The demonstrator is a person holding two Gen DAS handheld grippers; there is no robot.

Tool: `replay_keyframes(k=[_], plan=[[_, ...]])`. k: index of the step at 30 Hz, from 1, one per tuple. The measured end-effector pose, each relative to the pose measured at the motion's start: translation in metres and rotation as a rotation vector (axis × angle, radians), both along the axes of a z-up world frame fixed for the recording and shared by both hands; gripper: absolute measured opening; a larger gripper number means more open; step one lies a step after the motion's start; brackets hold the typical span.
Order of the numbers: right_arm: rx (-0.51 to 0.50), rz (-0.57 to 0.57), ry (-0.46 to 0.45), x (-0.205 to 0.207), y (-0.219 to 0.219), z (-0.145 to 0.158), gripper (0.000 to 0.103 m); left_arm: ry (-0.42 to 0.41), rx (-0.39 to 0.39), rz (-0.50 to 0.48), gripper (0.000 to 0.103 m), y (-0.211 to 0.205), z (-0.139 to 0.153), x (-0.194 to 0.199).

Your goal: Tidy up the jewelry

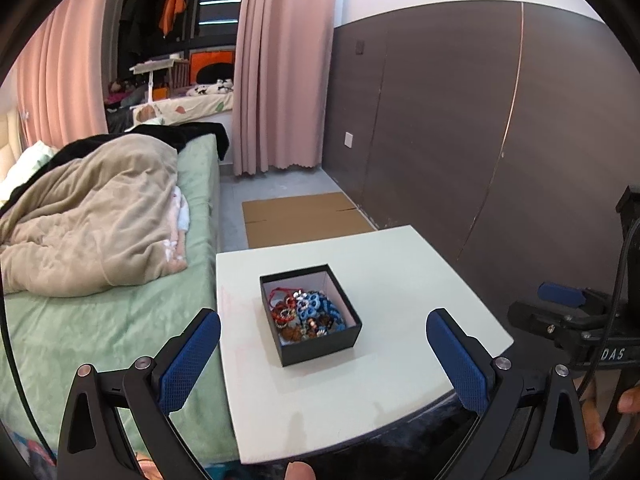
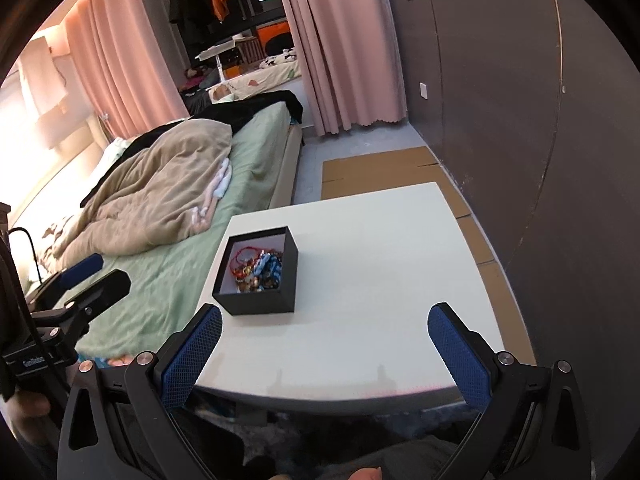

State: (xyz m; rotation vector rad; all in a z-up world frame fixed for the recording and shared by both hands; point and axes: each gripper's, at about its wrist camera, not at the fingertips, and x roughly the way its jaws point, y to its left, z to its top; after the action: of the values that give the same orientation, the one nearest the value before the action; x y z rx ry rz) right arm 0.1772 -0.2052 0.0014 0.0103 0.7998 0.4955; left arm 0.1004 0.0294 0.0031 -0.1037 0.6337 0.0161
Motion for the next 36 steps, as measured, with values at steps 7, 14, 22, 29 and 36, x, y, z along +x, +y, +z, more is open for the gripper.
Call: replay_keyframes(k=[7,14,22,29,36], plan=[[-0.036,0.024,-0.026,-0.019,0.001,-0.009,0.103,0.022,-0.024,0.03,0.102,0.002,-0.018,-0.016],[-0.013,0.044,-0.107,-0.042,-0.003,-0.006,0.103,-0.012,0.008,0.058,0.102,-0.004,-0.019,-0.027],[0.004,0.032,-0.098,-0.046,-0.01,-0.009,0.103,-0.034,0.024,0.089,0.102,-0.003,-0.018,-0.034],[-0.033,0.049,-0.108,-0.049,0.001,-0.01,0.103,-0.044,0.024,0.097,0.102,-0.001,-0.016,-0.036],[-0.037,0.04,-0.105,-0.046,0.002,-0.011,0.103,-0.051,0.01,0.092,0.102,0.002,-0.016,-0.04]])
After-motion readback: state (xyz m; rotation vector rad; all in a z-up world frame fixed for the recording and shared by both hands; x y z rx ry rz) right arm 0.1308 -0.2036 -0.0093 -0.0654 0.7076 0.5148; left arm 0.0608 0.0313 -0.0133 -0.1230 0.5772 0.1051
